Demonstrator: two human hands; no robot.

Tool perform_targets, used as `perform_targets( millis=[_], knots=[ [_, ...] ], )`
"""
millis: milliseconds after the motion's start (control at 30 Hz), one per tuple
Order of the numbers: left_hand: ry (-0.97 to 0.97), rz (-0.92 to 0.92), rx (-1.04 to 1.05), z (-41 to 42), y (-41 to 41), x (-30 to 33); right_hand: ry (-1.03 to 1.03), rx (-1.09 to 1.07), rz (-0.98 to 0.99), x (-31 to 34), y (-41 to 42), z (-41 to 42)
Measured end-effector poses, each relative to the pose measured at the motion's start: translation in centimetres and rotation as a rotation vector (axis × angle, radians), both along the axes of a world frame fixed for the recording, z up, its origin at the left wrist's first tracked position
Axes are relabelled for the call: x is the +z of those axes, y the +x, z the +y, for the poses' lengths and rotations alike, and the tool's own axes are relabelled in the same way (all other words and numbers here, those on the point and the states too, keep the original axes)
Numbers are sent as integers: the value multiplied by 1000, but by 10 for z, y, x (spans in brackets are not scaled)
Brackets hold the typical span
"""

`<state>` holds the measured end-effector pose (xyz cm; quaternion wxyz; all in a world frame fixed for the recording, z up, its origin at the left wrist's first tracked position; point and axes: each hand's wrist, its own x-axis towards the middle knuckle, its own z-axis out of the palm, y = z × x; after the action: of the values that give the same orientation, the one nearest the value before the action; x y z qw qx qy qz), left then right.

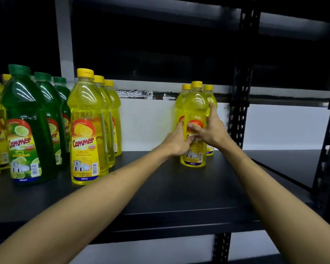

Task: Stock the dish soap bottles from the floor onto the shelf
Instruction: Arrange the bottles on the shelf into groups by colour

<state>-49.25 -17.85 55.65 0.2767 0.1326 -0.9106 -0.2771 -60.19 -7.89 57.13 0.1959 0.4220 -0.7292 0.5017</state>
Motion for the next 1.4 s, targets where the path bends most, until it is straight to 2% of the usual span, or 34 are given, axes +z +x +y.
perform_targets(
  millis=[133, 200, 333, 500, 1133, 1233, 1400],
  knots=[
    [-245, -138, 93, -20, 62, -6, 25, 87, 31, 5, 19, -33],
    [-300, -233, 146, -31, 86, -17, 35, 125, 13, 6, 26, -52],
    [-315, -450, 190, -43, 110, -43, 59, 144, -3, 7, 35, -89],
    [-257, -540, 230, -49, 107, -54, 44, 155, -34, 7, 36, -120],
    [-302, -490, 231, -52, 105, -53, 0, 171, -110, -4, 48, -149],
    [-284, -411, 223, -54, 104, -49, 5, 124, -61, 2, 51, -131],
    [-316, -175, 147, -45, 83, -23, -223, -5, 161, 27, 42, -84]
  ],
)
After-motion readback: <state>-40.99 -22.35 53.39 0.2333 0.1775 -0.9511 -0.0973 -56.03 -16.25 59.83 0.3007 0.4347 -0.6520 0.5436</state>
